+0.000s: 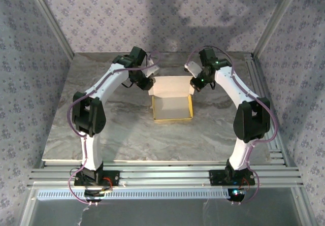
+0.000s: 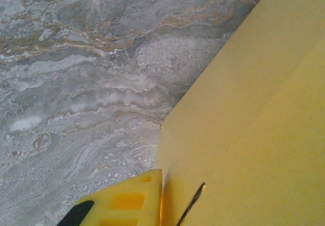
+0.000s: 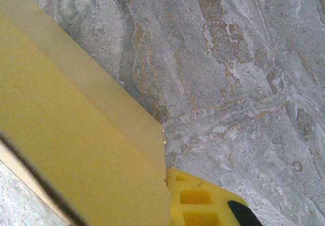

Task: Fold the paper box

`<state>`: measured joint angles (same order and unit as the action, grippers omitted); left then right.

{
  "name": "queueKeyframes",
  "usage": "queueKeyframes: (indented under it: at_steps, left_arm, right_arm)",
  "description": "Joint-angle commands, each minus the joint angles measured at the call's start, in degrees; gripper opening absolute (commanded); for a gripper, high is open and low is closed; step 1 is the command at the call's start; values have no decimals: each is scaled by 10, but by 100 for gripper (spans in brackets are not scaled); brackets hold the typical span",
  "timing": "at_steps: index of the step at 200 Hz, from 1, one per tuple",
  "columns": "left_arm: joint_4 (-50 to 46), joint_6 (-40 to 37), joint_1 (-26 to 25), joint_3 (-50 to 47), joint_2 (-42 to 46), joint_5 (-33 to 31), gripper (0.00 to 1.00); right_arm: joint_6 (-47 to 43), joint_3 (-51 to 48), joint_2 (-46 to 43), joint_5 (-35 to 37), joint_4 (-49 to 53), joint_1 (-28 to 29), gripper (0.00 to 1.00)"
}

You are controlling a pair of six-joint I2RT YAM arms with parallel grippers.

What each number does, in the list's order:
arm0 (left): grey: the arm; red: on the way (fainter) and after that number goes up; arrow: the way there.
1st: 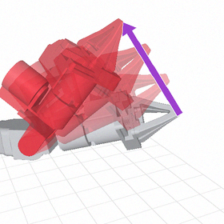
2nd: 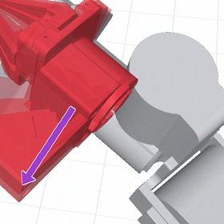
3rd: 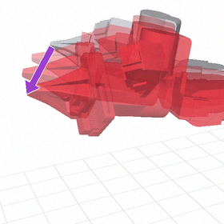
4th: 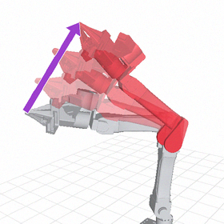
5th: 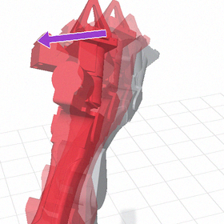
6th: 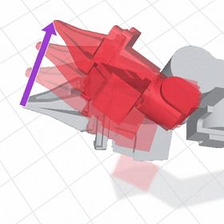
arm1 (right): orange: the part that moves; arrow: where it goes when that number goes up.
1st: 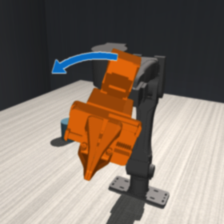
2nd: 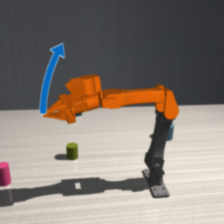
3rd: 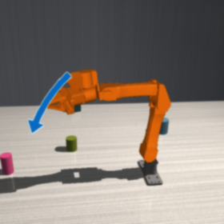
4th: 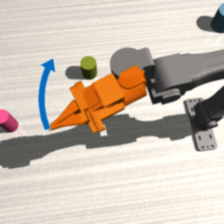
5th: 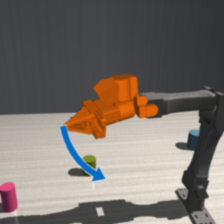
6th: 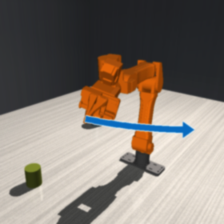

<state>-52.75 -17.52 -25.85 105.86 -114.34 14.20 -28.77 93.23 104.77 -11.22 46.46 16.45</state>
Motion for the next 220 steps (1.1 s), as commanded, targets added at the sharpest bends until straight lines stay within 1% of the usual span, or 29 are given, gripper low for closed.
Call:
queueKeyframes:
  at_steps: [1, 5, 20, 32, 41, 49, 59, 68, 80, 91, 99, 108, 131, 175, 220]
  left_arm:
    - [37, 90, 0, 14, 22, 1, 14]
    - [45, 107, 1, 12, 22, 2, 13]
    - [80, 174, 0, 1, 23, -3, 5]
    - [109, 229, 1, -7, 21, -14, 0]
    - [130, 268, 0, -15, 21, -17, 0]
    - [149, 296, -1, -22, 22, -16, 0]
    - [168, 324, -2, -32, 23, -23, 0]
    - [180, 344, -1, -39, 25, -25, 0]
    - [192, 362, -1, -49, 28, -29, 0]
    - [203, 376, -2, -58, 31, -32, 0]
    - [210, 384, -2, -63, 32, -35, 0]
    - [214, 386, -5, -67, 33, -38, 0]
    - [238, 399, -12, -89, 38, -53, 0]
    - [298, 429, -15, -163, 72, -62, 0]
    - [364, 466, -19, -248, 117, -67, 0]
  right_arm:
    - [33, -10, -19, 11, -29, 12, 0]
    - [42, -10, -18, 15, -35, 12, 0]
    - [74, -14, -19, 17, -52, 16, 0]
    - [108, -23, -23, 28, -74, 19, 0]
    - [132, -27, -25, 27, -85, 19, 0]
    - [158, -30, -26, 41, -97, 20, 0]
    - [184, -30, -28, 41, -105, 21, 0]
    - [210, -37, -32, 56, -117, 23, 0]
    - [234, -49, -38, 55, -143, 25, 0]
    - [261, -59, -42, 69, -162, 28, 0]
    - [269, -62, -42, 74, -171, 33, 0]
    - [281, -70, -42, 105, -185, 42, 0]
    - [301, -93, -44, 118, -223, 55, 0]
    - [348, -133, -58, 154, -271, 72, 0]
    - [397, -211, -98, 173, -340, 87, 0]
